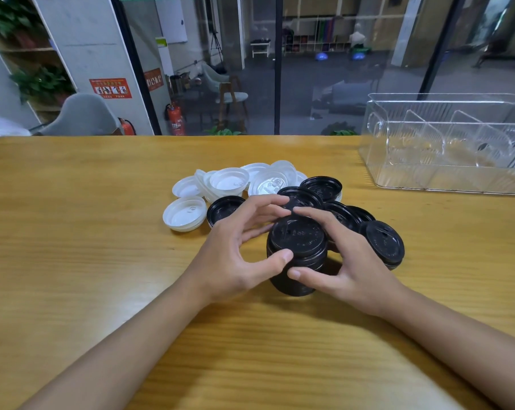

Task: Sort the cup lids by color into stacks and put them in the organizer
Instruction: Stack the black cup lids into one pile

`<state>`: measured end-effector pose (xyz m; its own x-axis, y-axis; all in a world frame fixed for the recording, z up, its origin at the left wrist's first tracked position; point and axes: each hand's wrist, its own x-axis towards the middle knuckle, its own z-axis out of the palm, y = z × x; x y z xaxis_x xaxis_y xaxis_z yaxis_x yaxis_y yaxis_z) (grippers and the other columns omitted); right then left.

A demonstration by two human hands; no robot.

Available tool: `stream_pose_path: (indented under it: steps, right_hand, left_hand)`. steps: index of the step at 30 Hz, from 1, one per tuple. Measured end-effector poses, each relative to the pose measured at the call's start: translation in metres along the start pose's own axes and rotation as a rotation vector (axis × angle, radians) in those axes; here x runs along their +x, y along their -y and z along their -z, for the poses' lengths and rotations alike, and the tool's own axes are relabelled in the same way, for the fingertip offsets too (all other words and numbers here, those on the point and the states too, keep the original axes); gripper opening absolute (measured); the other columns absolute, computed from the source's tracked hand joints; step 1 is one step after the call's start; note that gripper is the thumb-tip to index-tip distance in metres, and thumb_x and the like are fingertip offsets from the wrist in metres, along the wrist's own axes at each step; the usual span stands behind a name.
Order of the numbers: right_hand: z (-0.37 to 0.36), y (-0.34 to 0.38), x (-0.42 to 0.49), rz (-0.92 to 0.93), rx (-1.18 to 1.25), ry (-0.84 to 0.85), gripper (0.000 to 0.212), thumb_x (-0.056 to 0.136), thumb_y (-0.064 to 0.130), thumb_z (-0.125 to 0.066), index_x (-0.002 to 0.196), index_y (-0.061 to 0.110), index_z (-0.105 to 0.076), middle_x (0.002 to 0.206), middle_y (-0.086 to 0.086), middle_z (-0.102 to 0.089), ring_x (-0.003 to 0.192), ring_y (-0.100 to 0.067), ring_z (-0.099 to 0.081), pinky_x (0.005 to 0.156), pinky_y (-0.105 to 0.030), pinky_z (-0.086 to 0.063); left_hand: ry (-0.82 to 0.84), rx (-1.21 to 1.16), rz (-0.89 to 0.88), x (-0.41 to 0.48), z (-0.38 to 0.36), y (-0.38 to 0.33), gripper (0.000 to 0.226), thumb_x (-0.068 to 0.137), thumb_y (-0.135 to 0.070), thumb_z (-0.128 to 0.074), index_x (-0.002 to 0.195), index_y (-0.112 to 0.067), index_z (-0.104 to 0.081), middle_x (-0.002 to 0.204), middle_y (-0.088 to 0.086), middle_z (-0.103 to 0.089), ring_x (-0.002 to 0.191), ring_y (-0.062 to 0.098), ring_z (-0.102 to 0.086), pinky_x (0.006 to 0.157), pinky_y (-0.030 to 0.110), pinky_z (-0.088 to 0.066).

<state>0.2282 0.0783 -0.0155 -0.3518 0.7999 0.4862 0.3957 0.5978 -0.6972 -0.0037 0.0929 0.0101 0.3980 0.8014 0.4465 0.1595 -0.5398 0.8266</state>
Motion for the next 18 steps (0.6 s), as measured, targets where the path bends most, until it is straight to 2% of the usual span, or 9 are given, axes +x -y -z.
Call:
stream_pose_path:
  steps: [5,11,15,18]
  right_hand:
    - [0.0015,-0.0028,0.0004,0.009,0.003,0.022,0.085,0.082,0.042,-0.087,0.155,0.022,-0.048,0.151,0.015,-0.057,0.14,-0.009,-0.056,0.112,-0.033,-0.05]
    - [0.0013,-0.0032,0.0005,-0.002,0.006,0.016,0.088,0.08,0.045,-0.087,0.156,0.025,-0.048,0.147,0.018,-0.06,0.138,-0.006,-0.057,0.111,-0.031,-0.05]
    - [0.0008,-0.0023,-0.0007,0.008,-0.013,0.005,0.085,0.081,0.043,-0.088,0.155,0.023,-0.05,0.147,0.017,-0.06,0.137,-0.005,-0.058,0.111,-0.029,-0.05]
    - [-0.0001,-0.0016,-0.0008,0.012,-0.035,-0.01,0.085,0.081,0.044,-0.087,0.154,0.023,-0.05,0.147,0.018,-0.06,0.137,-0.005,-0.057,0.11,-0.026,-0.049]
  left_hand:
    - [-0.032,-0.005,0.03,0.0019,-0.0029,0.0002,0.067,0.078,-0.016,-0.093,0.136,-0.025,-0.06,0.128,-0.005,-0.072,0.13,0.014,-0.065,0.112,0.03,-0.051]
    - [-0.006,-0.028,0.053,0.0027,-0.0021,0.003,0.071,0.075,-0.015,-0.094,0.136,-0.028,-0.061,0.128,-0.005,-0.071,0.131,0.013,-0.064,0.113,0.028,-0.049]
    - [0.029,0.003,0.056,0.0033,-0.0015,0.0032,0.072,0.075,-0.021,-0.094,0.138,-0.031,-0.059,0.129,-0.008,-0.07,0.132,0.008,-0.062,0.11,0.021,-0.048]
    - [0.079,0.051,0.042,0.0036,0.0028,0.0057,0.069,0.082,-0.03,-0.089,0.143,-0.029,-0.056,0.132,-0.009,-0.069,0.133,0.006,-0.061,0.112,0.023,-0.048]
